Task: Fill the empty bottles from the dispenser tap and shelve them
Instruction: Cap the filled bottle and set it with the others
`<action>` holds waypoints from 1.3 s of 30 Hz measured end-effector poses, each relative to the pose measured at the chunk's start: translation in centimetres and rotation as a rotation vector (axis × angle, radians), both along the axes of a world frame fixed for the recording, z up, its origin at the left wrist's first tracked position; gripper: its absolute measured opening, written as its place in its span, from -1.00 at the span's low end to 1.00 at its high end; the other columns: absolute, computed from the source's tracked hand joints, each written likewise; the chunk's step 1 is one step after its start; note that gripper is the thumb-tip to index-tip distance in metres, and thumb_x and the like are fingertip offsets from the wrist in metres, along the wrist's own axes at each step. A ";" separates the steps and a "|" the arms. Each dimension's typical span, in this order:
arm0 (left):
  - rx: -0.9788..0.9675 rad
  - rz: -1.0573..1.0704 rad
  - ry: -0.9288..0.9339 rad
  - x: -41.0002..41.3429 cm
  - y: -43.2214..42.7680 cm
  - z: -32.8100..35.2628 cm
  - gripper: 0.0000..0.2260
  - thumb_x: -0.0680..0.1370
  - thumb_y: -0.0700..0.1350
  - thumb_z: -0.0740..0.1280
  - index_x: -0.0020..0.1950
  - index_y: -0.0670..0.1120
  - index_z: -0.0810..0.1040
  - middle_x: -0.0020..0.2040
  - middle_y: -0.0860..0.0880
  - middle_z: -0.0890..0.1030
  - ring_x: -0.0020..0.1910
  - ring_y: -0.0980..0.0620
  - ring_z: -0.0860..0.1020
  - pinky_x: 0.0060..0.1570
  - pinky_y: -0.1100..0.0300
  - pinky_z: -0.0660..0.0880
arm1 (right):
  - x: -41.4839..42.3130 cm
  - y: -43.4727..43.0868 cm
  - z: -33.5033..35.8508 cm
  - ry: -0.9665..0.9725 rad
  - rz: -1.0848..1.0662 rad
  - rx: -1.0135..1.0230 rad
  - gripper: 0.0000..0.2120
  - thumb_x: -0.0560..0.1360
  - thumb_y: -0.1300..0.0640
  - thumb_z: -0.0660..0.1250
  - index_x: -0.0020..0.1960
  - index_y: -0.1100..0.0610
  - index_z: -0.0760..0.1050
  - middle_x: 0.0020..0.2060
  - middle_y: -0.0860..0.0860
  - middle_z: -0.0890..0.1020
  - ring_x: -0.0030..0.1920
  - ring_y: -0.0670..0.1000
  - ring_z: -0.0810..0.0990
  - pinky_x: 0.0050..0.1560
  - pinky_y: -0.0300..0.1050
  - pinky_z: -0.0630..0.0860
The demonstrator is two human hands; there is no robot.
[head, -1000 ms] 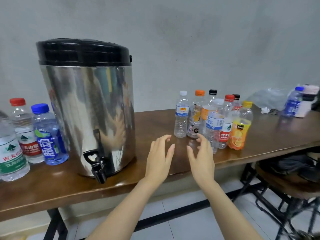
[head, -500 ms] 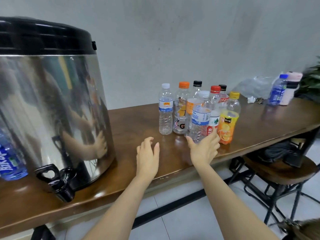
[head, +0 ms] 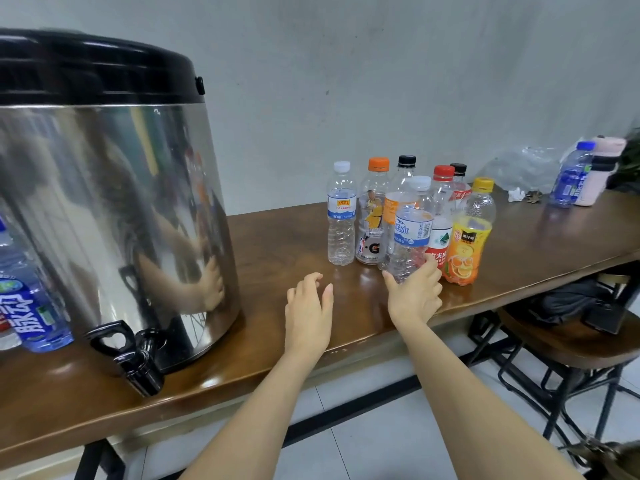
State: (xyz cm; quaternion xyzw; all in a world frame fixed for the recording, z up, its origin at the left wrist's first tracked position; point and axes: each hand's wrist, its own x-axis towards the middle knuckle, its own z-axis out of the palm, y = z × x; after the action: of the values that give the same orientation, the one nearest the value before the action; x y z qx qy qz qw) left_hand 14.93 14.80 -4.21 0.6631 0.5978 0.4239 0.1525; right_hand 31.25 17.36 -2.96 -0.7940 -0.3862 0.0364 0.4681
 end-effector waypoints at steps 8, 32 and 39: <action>-0.001 -0.032 -0.030 -0.3 -0.8 0.1 -0.69 0.68 0.03 0.13 0.41 -0.01 0.38 0.31 0.04 0.49 0.34 0.06 0.36 0.35 0.03 0.38 | -1.4 -2.5 -0.8 -0.029 0.171 0.032 -0.21 0.43 -0.10 0.48 0.49 0.08 0.16 0.38 0.07 0.42 0.32 0.17 0.44 0.24 0.16 0.41; 0.128 -0.214 -0.467 -11.8 -17.0 4.3 -0.39 0.39 -0.17 0.58 0.36 0.01 0.39 0.09 0.26 0.63 0.07 0.24 0.62 0.01 0.32 0.54 | -12.3 -17.3 0.7 -0.009 1.246 -0.205 -0.33 0.30 0.10 0.61 0.23 -0.19 0.30 0.10 -0.27 0.54 0.11 -0.35 0.48 0.05 -0.42 0.38; 0.119 -0.090 -0.413 -14.5 -20.2 1.0 -0.36 0.35 -0.09 0.60 0.31 0.20 0.38 0.17 0.29 0.60 0.16 0.31 0.55 0.11 0.37 0.50 | -13.0 -18.3 6.4 -0.210 1.084 0.064 -0.94 0.58 0.09 0.31 -0.02 0.00 0.56 -0.19 -0.13 0.62 -0.15 -0.06 0.59 0.01 0.06 0.56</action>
State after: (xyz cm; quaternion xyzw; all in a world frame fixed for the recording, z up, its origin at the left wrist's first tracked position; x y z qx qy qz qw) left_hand 0.47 -5.43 -3.17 0.5960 0.4978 0.5779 0.2511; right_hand 18.29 -0.94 3.44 -0.4663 -0.7850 0.1812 0.3653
